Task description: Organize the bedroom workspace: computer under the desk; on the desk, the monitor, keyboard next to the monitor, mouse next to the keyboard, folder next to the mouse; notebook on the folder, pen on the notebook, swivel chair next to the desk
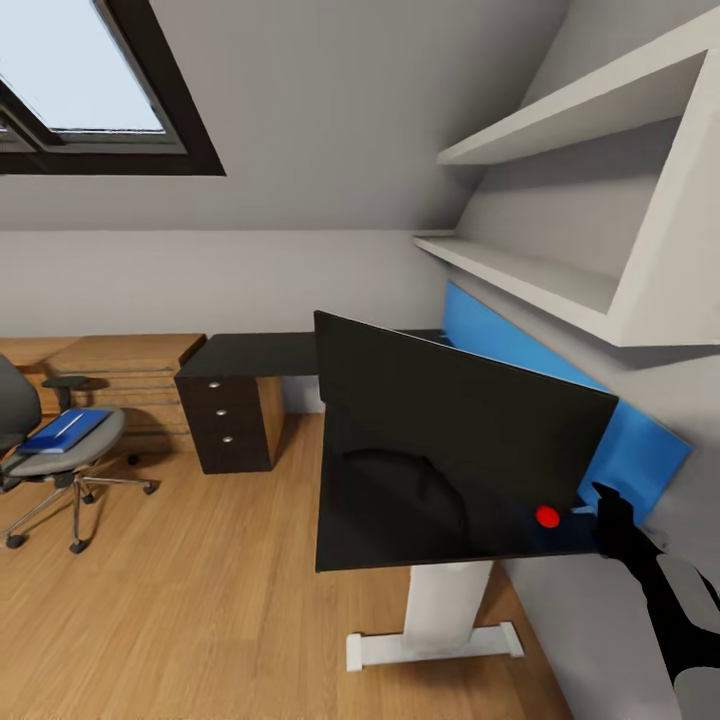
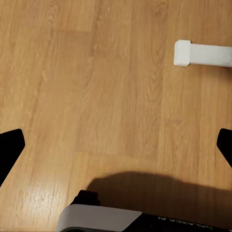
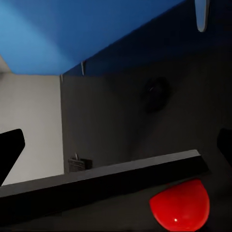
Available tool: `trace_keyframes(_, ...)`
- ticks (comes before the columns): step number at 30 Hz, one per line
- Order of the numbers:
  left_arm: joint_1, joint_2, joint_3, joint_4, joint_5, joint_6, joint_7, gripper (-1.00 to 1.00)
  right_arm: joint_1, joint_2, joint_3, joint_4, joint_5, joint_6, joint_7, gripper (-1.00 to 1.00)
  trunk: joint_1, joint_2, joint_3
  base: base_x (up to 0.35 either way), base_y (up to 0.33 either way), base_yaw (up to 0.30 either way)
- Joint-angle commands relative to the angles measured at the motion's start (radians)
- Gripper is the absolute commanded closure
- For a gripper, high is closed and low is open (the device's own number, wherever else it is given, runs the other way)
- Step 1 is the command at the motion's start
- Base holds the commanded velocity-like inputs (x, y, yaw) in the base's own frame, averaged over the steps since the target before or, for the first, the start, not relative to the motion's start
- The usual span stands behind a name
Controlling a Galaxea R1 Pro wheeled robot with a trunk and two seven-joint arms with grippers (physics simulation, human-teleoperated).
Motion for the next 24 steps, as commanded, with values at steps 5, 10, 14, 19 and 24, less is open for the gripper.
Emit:
trace_keyframes(5, -0.001, 0.001, -0.008, 0.0, 0.011, -0.004, 0.008, -1.0, -0.001, -0.001, -0.002, -0.002, -0.005, 0.003, -0.006, -1.0, 0.0, -0.001, -0.001, -0.113, 0.014, 0.0)
trace_keyframes(10, -0.001, 0.001, -0.008, 0.0, 0.011, -0.005, 0.008, -1.0, -0.001, 0.0, -0.001, -0.001, -0.004, 0.002, -0.006, -1.0, 0.0, -0.001, -0.001, -0.151, 0.063, 0.0)
trace_keyframes(14, -0.001, 0.001, -0.008, 0.0, 0.011, -0.006, 0.008, -1.0, -0.001, 0.0, -0.002, -0.001, -0.002, 0.0, -0.005, -1.0, 0.0, -0.001, -0.001, -0.026, 0.012, 0.0)
trace_keyframes(19, -0.001, 0.001, -0.008, 0.0, 0.011, -0.006, 0.008, -1.0, -0.001, -0.001, -0.002, -0.002, 0.0, -0.004, -0.005, -1.0, 0.0, -0.001, -0.001, 0.085, -0.09, 0.0)
trace_keyframes(24, -0.001, 0.001, -0.008, 0.0, 0.011, -0.006, 0.008, -1.0, -0.001, -0.001, -0.002, -0.002, 0.0, -0.006, -0.005, -1.0, 0.0, -0.001, -0.001, 0.199, -0.206, 0.0)
